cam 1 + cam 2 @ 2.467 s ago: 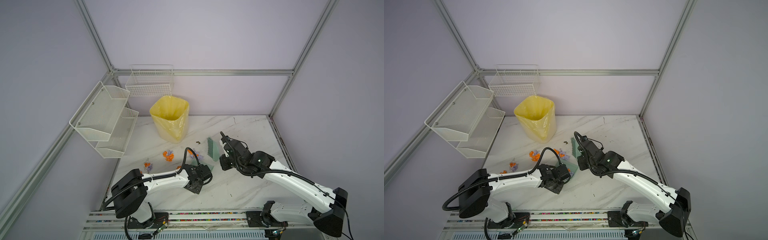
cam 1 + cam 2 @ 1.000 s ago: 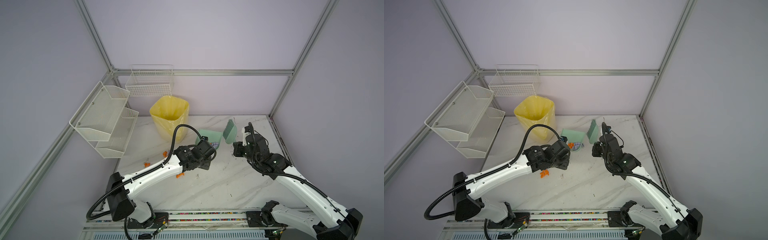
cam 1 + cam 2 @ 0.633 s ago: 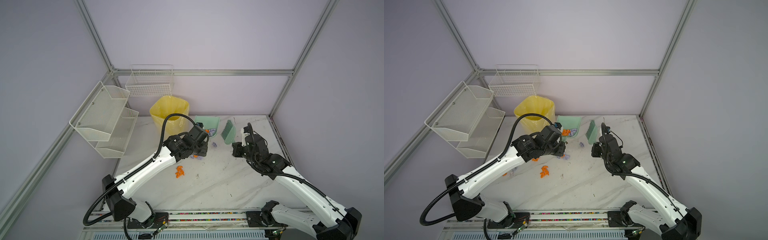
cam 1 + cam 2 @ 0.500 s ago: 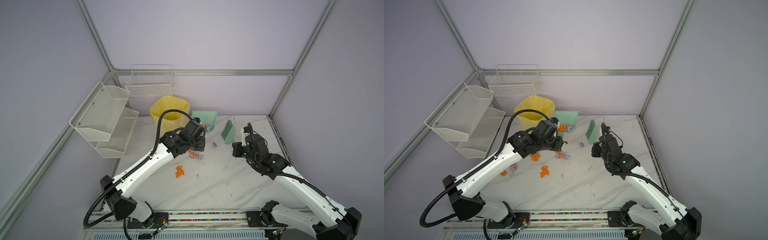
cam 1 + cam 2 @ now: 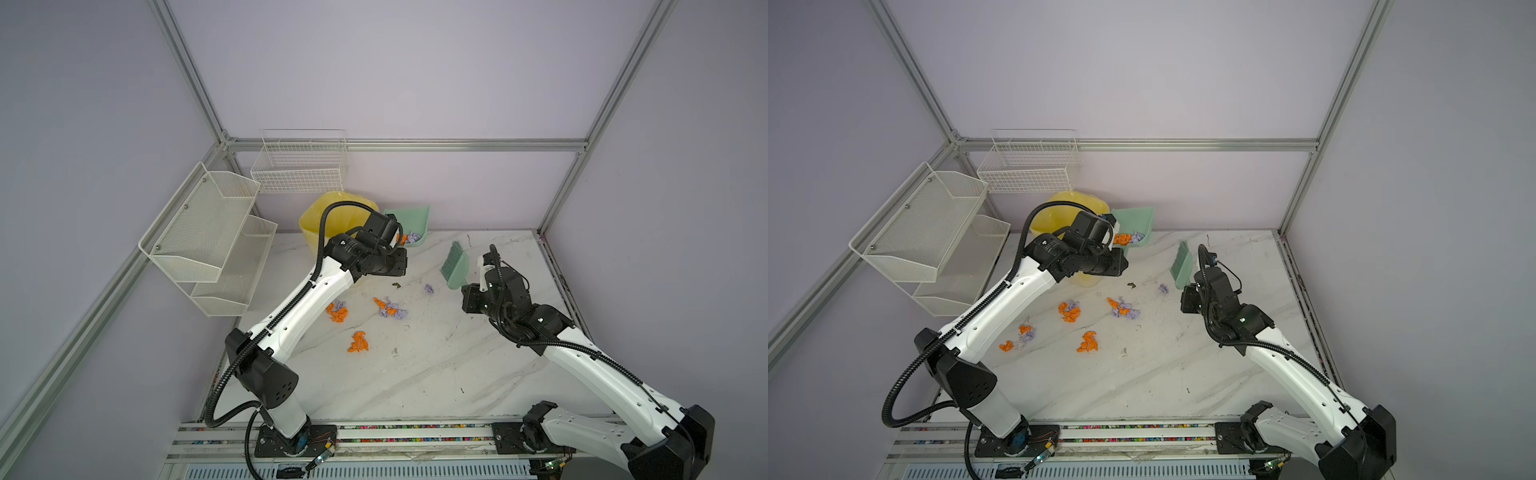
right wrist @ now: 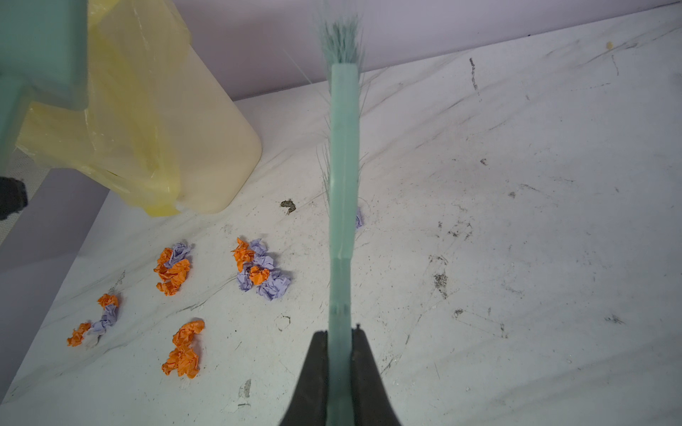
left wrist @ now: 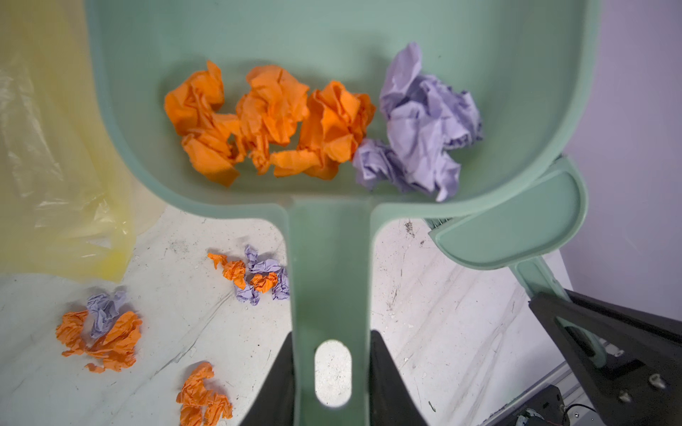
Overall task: Sweep away the paper scraps from the table
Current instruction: 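Tip the dustpan over the yellow bin with the left gripper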
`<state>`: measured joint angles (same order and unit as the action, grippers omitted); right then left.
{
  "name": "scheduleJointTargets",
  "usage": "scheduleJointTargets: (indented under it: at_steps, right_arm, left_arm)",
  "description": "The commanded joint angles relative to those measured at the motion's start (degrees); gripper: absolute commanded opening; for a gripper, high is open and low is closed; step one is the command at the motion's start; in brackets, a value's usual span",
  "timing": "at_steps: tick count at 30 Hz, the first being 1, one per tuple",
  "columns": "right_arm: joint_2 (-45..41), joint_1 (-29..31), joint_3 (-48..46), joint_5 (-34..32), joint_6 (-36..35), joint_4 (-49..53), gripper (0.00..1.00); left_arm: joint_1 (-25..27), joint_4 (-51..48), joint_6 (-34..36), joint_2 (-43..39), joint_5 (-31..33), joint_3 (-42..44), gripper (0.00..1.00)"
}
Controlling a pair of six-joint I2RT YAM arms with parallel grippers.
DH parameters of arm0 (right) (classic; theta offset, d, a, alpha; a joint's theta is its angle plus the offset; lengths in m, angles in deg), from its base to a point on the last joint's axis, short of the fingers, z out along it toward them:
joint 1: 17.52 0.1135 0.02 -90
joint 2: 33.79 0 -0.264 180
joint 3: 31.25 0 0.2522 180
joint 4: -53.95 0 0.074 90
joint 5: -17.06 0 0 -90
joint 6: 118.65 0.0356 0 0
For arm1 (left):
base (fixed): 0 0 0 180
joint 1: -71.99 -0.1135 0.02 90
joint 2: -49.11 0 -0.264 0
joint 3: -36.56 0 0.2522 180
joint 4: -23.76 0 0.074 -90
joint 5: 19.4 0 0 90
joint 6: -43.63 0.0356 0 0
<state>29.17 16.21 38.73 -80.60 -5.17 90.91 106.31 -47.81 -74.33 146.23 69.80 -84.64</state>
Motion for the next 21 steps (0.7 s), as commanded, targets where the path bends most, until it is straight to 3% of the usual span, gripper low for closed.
scheduleJointTargets:
  at_steps: [1, 10, 21]
  right_arm:
    - [0.5, -0.3, 1.0, 0.1, -0.6, -2.2, 0.0]
    - [1.0, -0.4, 1.5, 1.3, -1.0, -2.6, 0.0]
    - [0.9, -0.3, 2.1, 2.6, -1.3, -2.6, 0.0]
  left_arm:
    - [-2.0, 0.9, 1.0, -0.5, -4.1, -8.2, 0.0]
    - [-7.6, 2.1, -0.3, -0.8, -10.1, -9.1, 0.0]
    - [-17.6, 9.8, -5.7, -4.6, -21.9, -2.3, 0.0]
